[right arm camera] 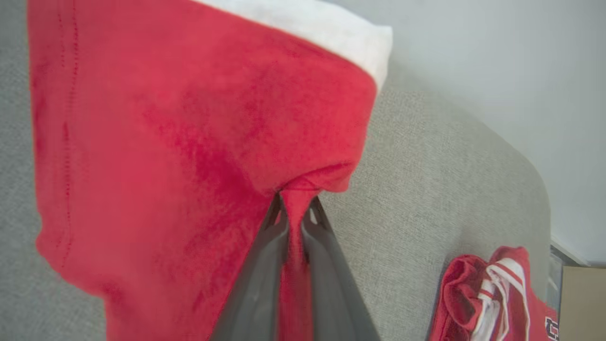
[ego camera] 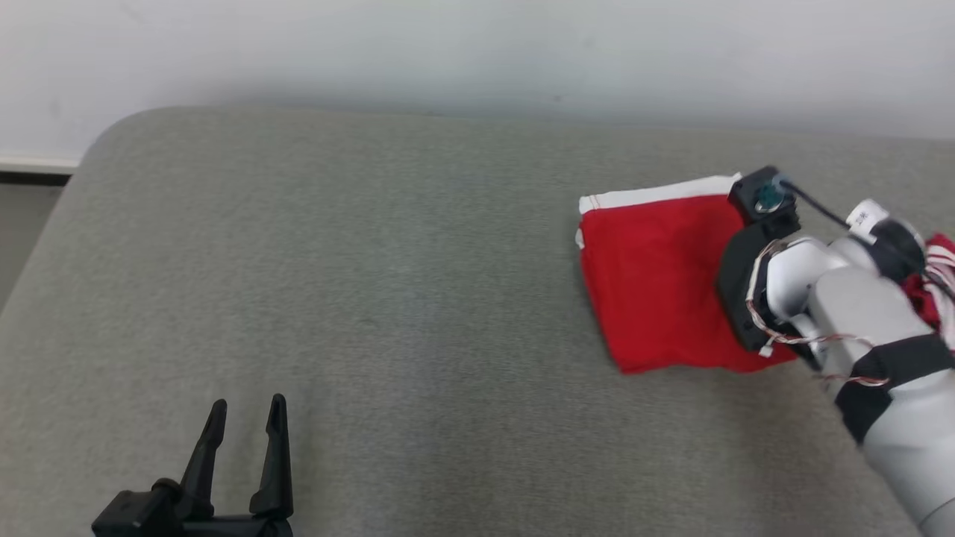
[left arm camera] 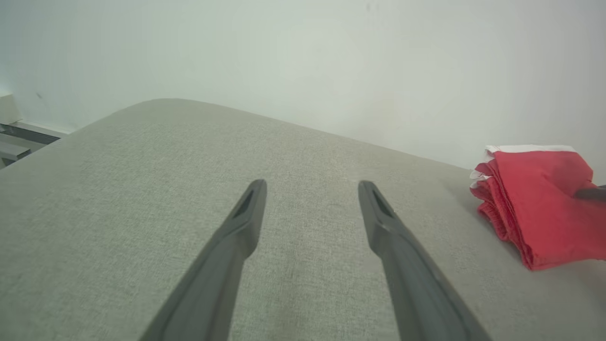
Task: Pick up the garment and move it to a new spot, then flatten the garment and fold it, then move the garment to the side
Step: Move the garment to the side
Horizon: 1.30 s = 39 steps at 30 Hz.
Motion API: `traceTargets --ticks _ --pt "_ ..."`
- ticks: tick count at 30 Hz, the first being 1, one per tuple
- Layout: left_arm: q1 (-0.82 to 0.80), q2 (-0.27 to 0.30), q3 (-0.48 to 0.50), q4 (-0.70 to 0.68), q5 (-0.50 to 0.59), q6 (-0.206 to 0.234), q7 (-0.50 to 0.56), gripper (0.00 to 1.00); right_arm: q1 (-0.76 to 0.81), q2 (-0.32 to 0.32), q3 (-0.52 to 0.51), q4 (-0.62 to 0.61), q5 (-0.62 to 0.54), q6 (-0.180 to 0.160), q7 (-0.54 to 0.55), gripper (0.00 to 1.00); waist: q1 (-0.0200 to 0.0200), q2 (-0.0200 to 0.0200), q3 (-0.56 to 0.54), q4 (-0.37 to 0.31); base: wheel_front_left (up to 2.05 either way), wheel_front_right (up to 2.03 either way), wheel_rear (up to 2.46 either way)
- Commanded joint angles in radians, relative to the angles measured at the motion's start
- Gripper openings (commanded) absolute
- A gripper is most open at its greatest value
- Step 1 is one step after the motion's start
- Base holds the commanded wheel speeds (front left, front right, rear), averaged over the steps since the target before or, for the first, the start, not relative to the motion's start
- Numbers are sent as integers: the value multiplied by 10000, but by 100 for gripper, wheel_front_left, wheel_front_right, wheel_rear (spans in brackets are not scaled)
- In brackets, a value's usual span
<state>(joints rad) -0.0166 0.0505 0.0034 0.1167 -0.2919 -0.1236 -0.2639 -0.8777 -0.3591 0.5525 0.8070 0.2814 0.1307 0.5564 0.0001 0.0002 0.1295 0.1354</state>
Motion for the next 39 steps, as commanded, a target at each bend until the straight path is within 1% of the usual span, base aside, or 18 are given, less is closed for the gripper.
traceTargets --ticks 1,4,8,12,19,23,25,33,36,38,39 --pt "43 3 13 -43 -30 -18 3 100 -76 -167 116 -95 139 -7 50 0 -1 -2 -79 -797 0 0 0" --pt "33 3 -3 -118 -87 -9 3 100 -440 -786 912 -679 739 -7 478 0 -1 -2 4 -1327 0 0 0" --pt "-93 3 -59 -212 -23 12 2 100 -815 -1473 1422 -1190 1478 -7 823 0 -1 -2 252 -1950 0 0 0" --pt "-348 3 -64 -275 110 2 2 100 -1106 -1926 1509 -1396 1915 -7 850 0 -1 -2 619 -2423 0 0 0" --pt "-860 18 -90 -319 514 -57 2 100 -1466 -2455 1326 -1329 2085 -7 544 0 -1 -2 1335 -2948 0 0 0" --pt "-1166 12 -188 -366 655 -53 2 100 -1505 -2672 924 -936 2066 -7 192 0 -1 -2 1708 -2988 0 0 0" --pt "-1308 110 -297 -348 695 -58 3 100 -1551 -2787 771 -760 1893 -7 8 0 -1 -2 1874 -2963 0 0 0" --pt "-1767 561 -723 -573 615 -62 2 100 -1558 -3493 344 -80 764 -7 -802 0 -1 -2 2509 -2697 0 0 0" --pt "-1942 661 -822 -633 592 -63 2 100 -1480 -3627 12 239 182 -7 -1158 0 -1 -2 2674 -2519 0 0 0" --pt "-2038 686 -876 -648 583 -63 3 100 -1359 -3595 -360 456 -169 -7 -1485 0 -1 -2 2730 -2414 0 0 0" --pt "-2038 686 -876 -648 583 -63 3 100 -1359 -3595 -360 456 -169 -7 -1485 0 -1 -2 2730 -2414 0 0 0"
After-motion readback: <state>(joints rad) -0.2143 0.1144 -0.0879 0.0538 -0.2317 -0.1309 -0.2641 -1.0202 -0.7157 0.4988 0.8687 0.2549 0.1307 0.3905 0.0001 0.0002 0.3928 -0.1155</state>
